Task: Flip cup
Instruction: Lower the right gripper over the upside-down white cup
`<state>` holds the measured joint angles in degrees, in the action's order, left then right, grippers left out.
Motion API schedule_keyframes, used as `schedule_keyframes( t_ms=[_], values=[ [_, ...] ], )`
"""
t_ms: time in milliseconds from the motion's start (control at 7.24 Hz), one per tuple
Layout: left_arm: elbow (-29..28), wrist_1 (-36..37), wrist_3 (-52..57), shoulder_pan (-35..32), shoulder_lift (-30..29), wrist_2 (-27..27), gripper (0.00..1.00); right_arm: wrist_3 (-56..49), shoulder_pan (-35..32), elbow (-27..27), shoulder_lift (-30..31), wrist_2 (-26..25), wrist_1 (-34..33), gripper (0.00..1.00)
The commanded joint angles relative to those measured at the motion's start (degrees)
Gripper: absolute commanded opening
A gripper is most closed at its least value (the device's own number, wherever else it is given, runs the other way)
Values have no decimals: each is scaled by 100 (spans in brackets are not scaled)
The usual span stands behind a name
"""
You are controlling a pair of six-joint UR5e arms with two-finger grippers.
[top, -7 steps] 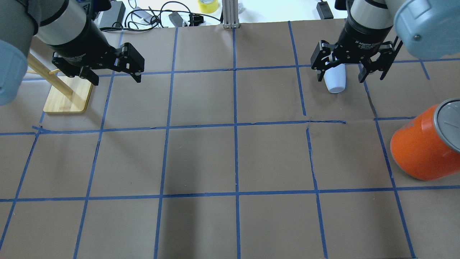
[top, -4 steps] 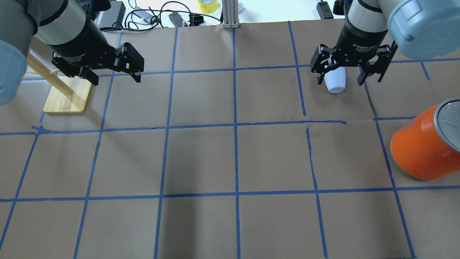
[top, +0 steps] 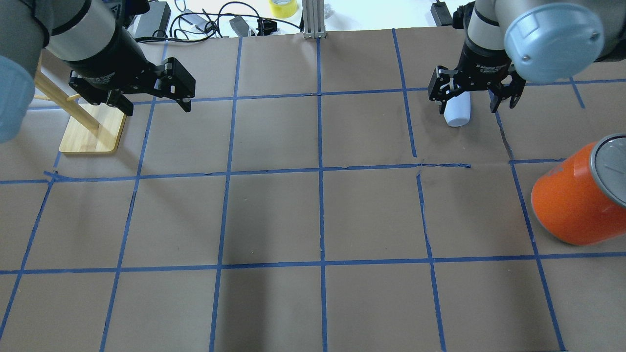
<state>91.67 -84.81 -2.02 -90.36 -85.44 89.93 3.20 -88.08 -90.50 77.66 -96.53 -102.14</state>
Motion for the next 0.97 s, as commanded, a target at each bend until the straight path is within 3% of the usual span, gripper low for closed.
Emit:
schedule_keyframes(
  t_ms=[0, 415, 829],
  values=[
    [9, 0, 0, -8, 1, -2, 100, -641, 149, -29, -679, 37, -1252, 100],
    [9, 0, 0, -8, 1, 7, 100, -979, 668, -38, -1365, 660, -2062, 100],
    [9, 0, 0, -8, 1, -2, 100, -997, 827, -29, -1911, 661, -2379, 100]
  ],
)
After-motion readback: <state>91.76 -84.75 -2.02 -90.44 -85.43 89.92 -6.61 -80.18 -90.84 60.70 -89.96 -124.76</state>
